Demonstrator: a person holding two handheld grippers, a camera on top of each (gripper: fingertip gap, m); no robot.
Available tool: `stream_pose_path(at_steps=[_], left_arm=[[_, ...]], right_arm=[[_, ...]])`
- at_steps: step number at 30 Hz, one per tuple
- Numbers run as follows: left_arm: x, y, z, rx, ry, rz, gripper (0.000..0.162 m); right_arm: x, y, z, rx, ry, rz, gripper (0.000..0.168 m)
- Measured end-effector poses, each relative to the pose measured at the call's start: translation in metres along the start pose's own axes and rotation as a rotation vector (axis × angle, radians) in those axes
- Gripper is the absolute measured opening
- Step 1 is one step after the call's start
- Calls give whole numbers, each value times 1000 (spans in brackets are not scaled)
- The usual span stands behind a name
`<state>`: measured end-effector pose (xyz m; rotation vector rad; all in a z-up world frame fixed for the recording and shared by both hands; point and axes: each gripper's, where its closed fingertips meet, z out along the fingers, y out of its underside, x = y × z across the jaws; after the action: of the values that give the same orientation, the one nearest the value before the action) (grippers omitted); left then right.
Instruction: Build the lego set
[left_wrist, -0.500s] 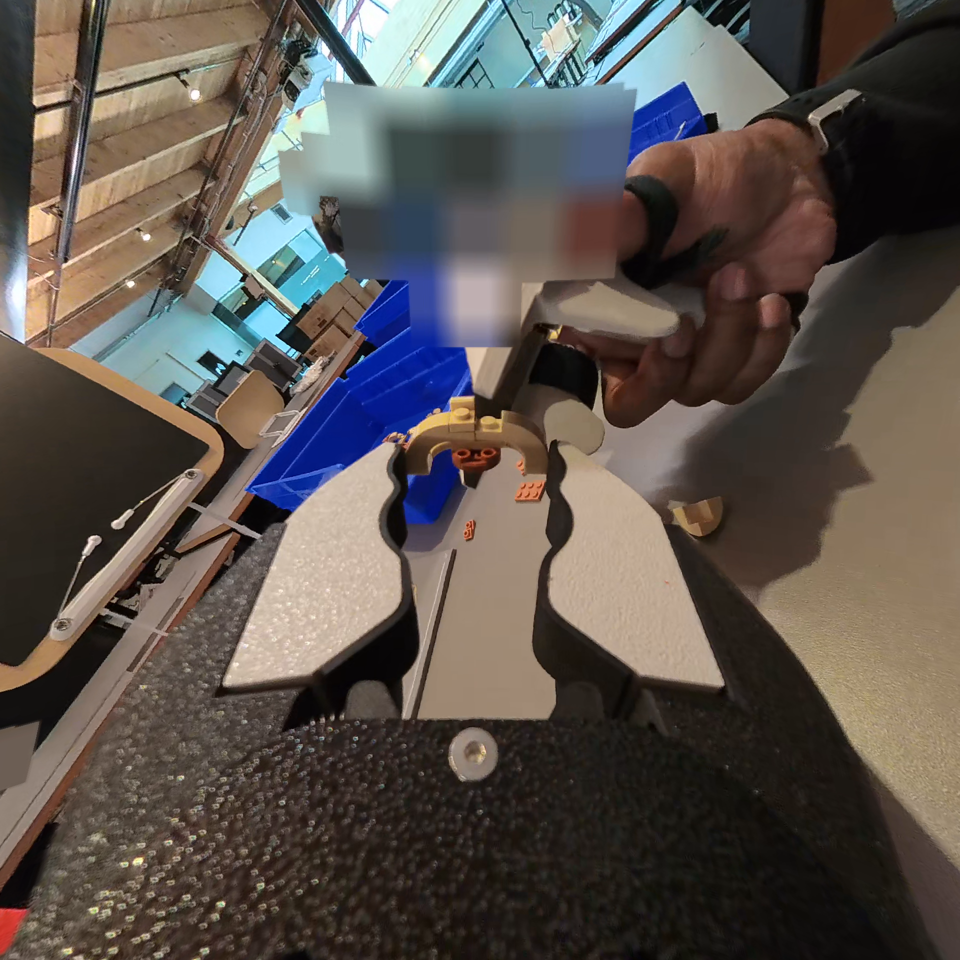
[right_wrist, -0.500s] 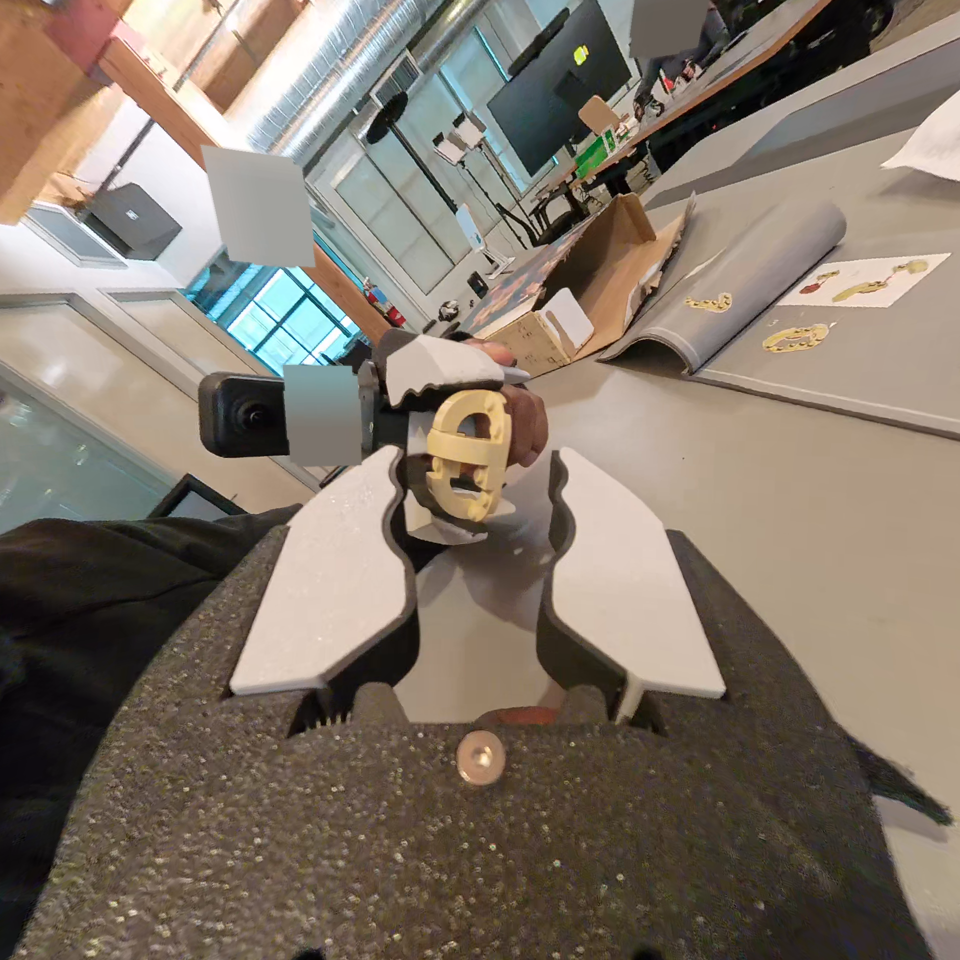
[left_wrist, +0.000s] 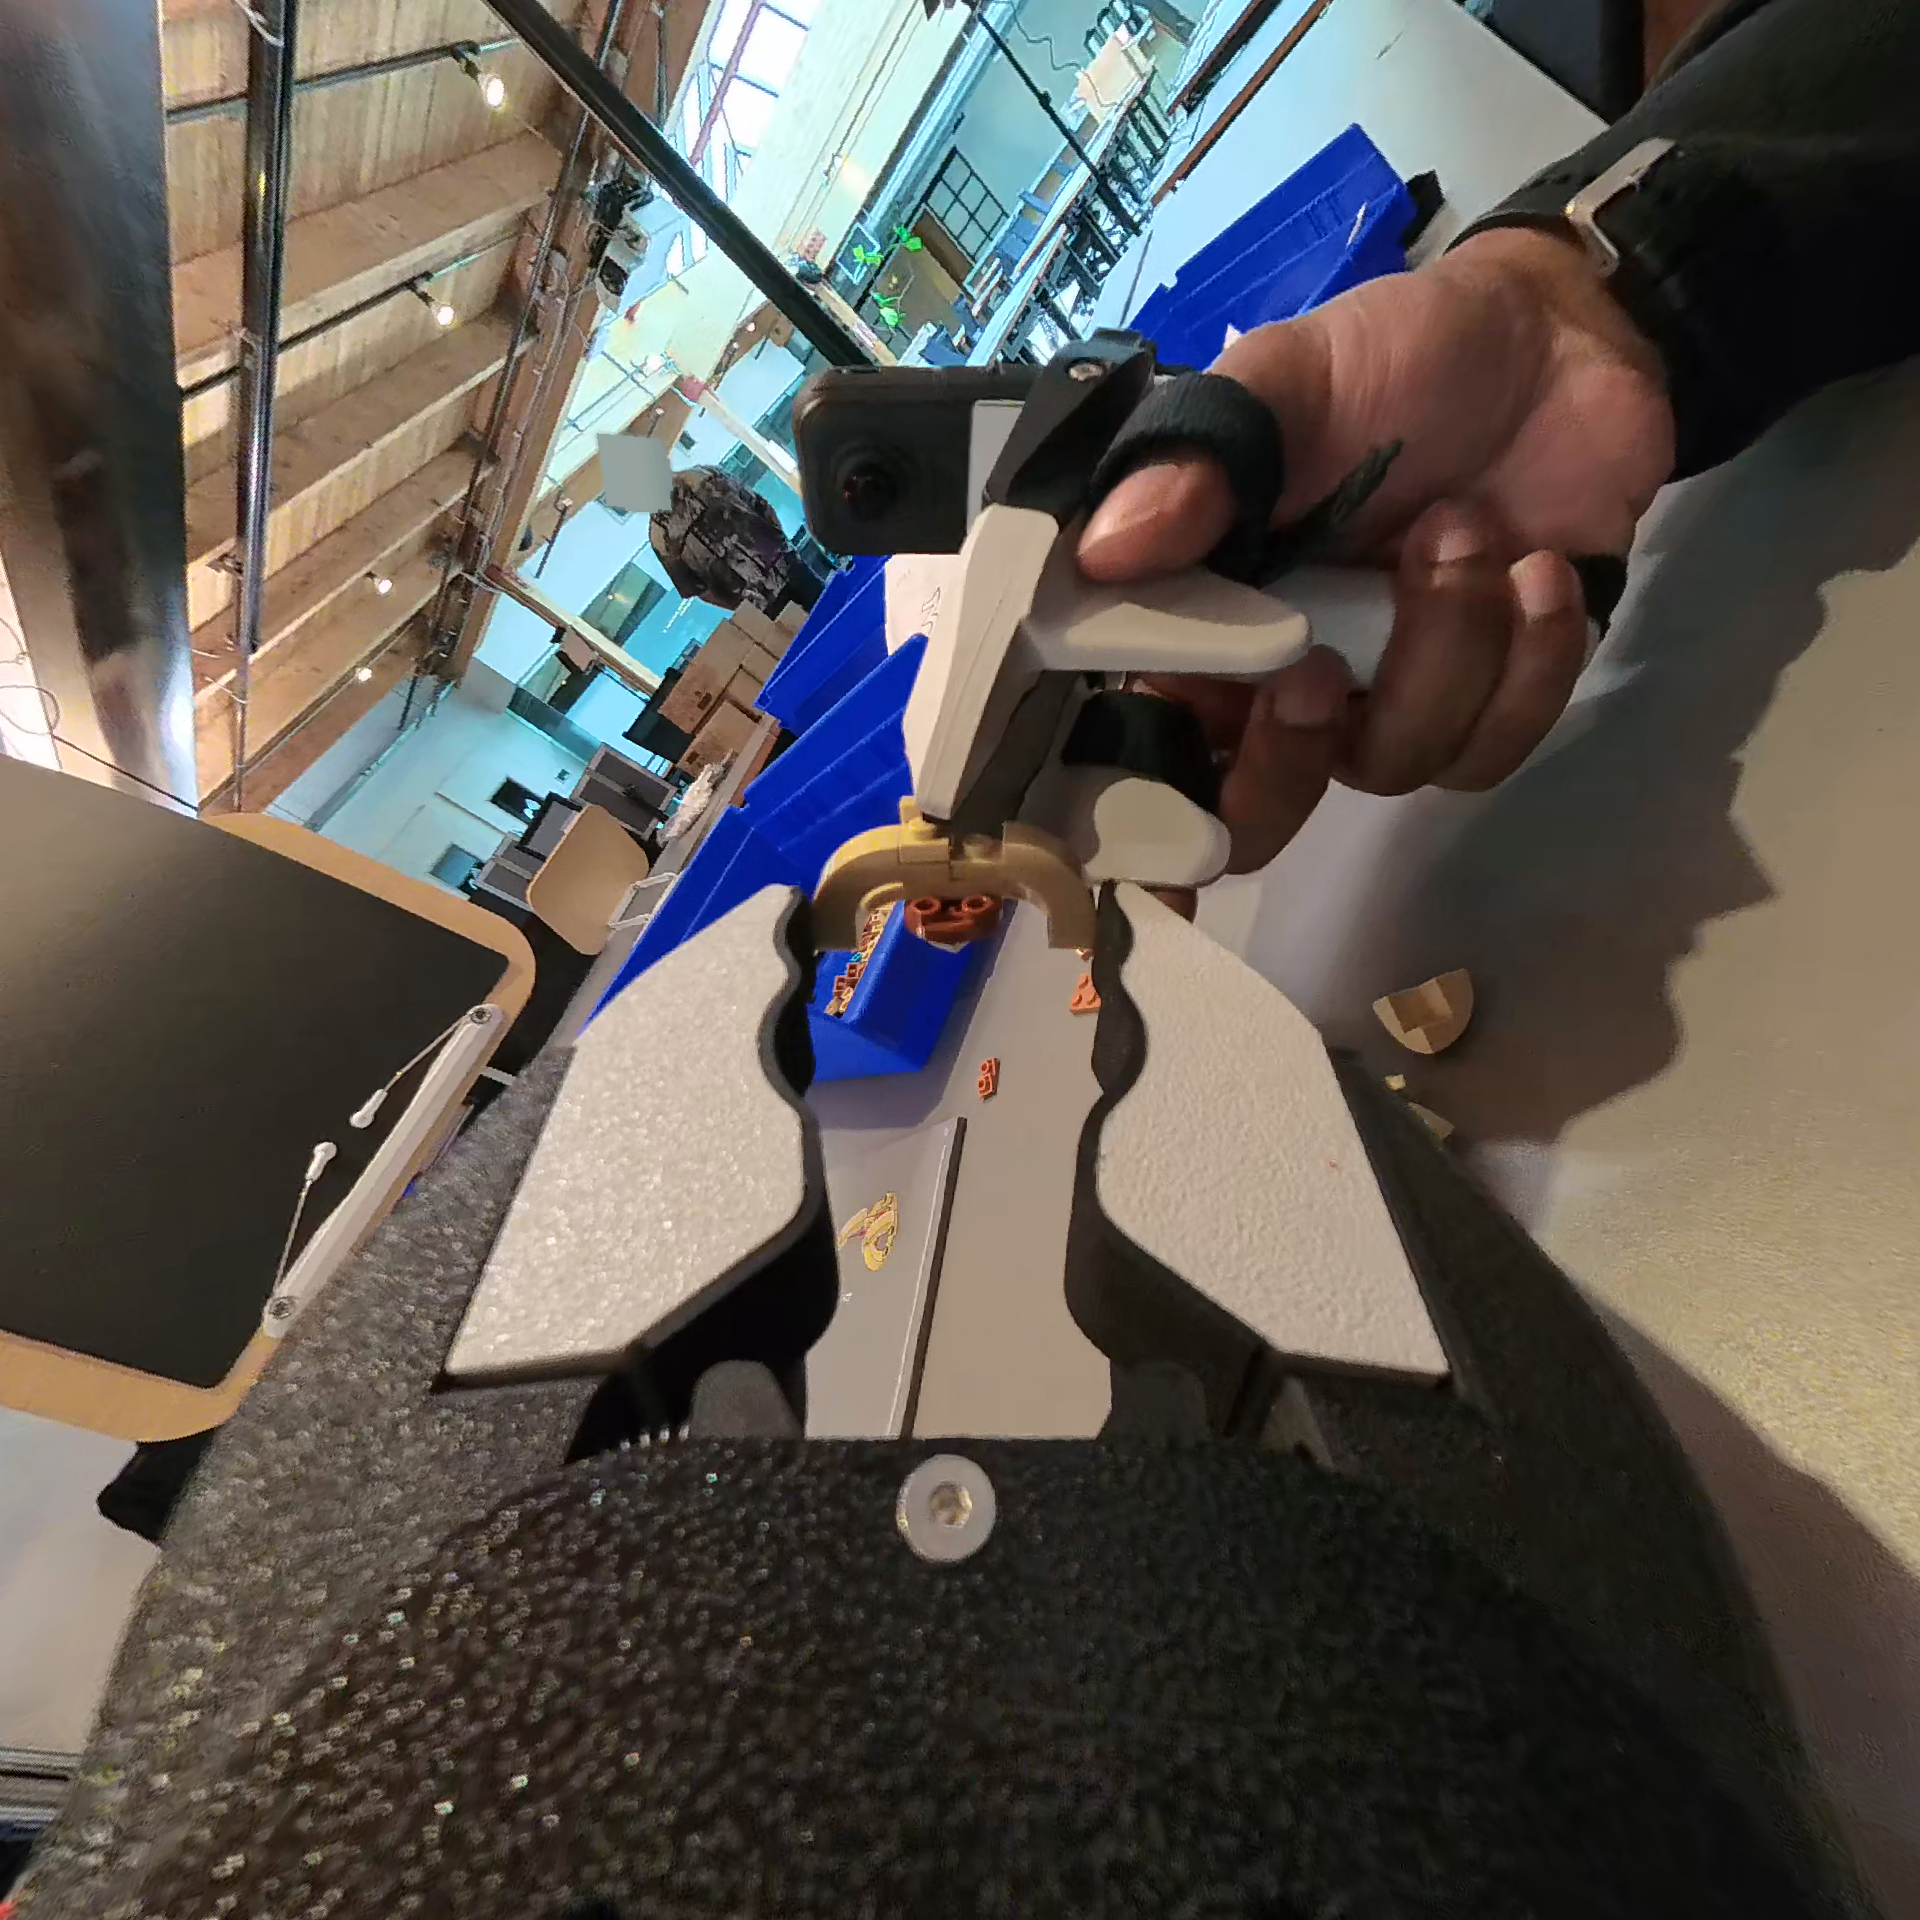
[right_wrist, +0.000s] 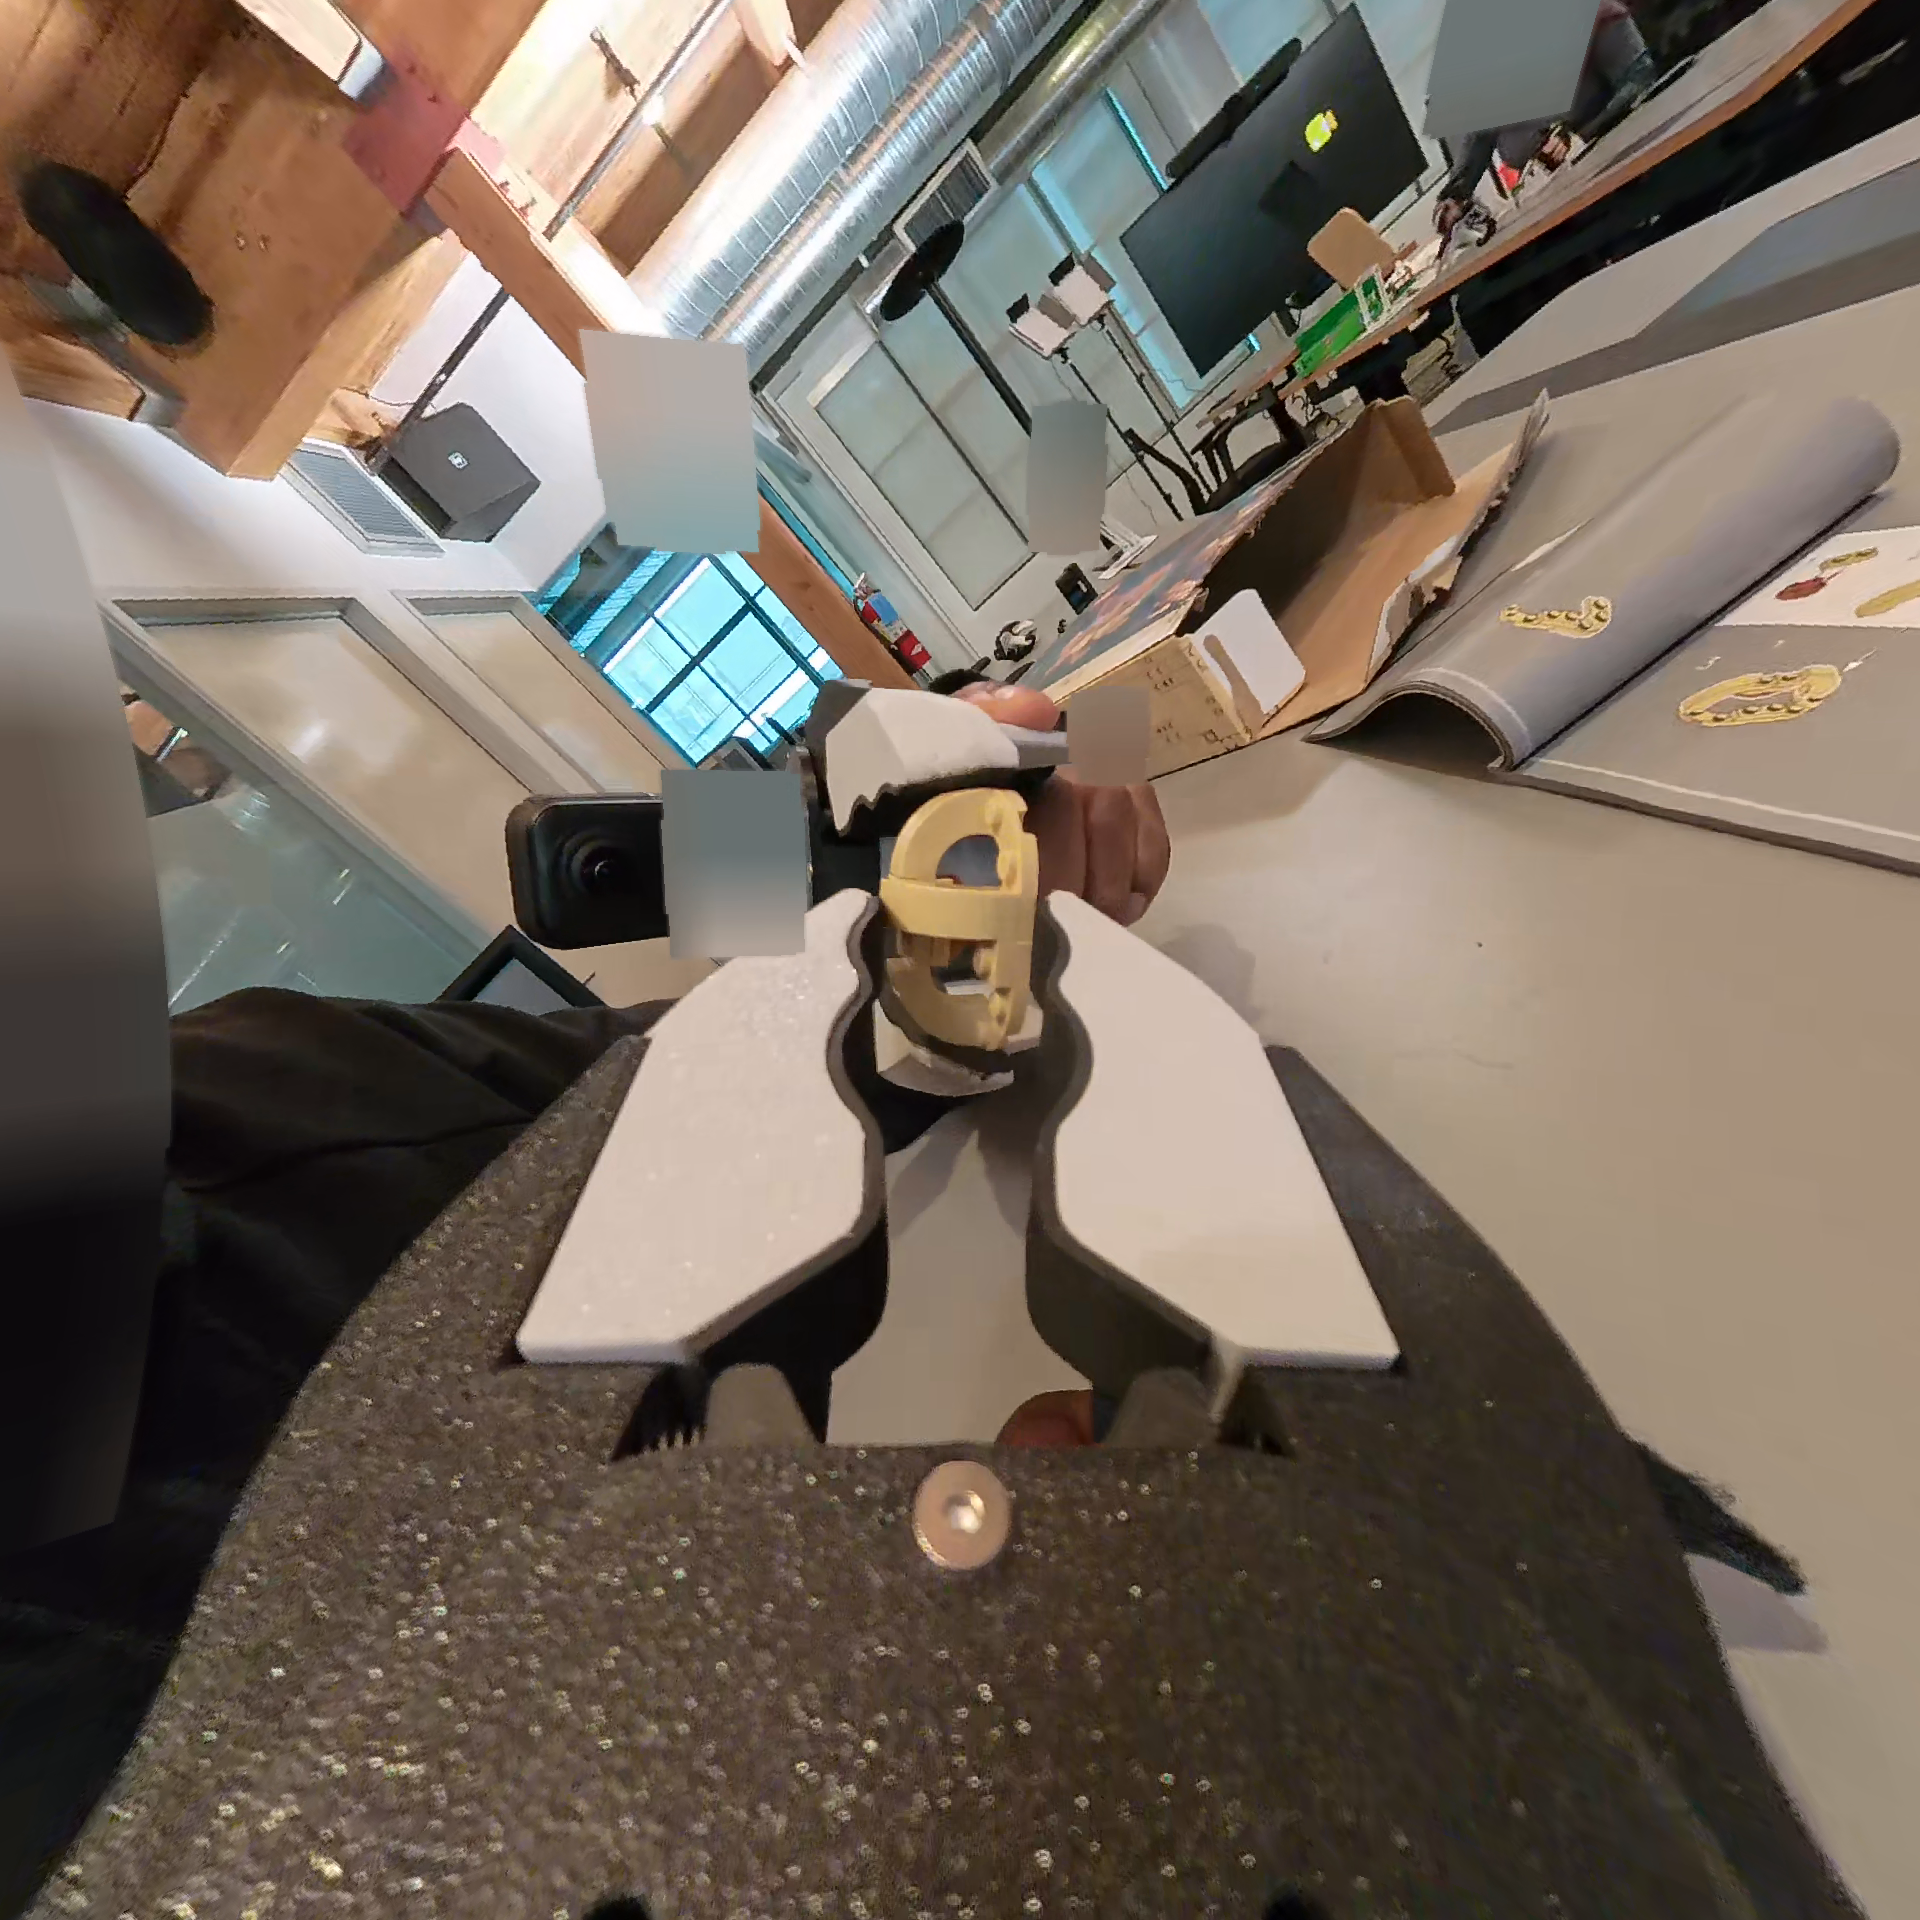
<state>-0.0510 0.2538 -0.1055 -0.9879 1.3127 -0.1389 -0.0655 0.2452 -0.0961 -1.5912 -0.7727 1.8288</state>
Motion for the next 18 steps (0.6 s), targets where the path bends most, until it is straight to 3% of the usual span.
stream_pose_path(at_steps=[18], left_arm=[[1, 1, 2, 0, 0, -23, 51]], right_arm=[[2, 1, -2, -23, 44, -73, 26]])
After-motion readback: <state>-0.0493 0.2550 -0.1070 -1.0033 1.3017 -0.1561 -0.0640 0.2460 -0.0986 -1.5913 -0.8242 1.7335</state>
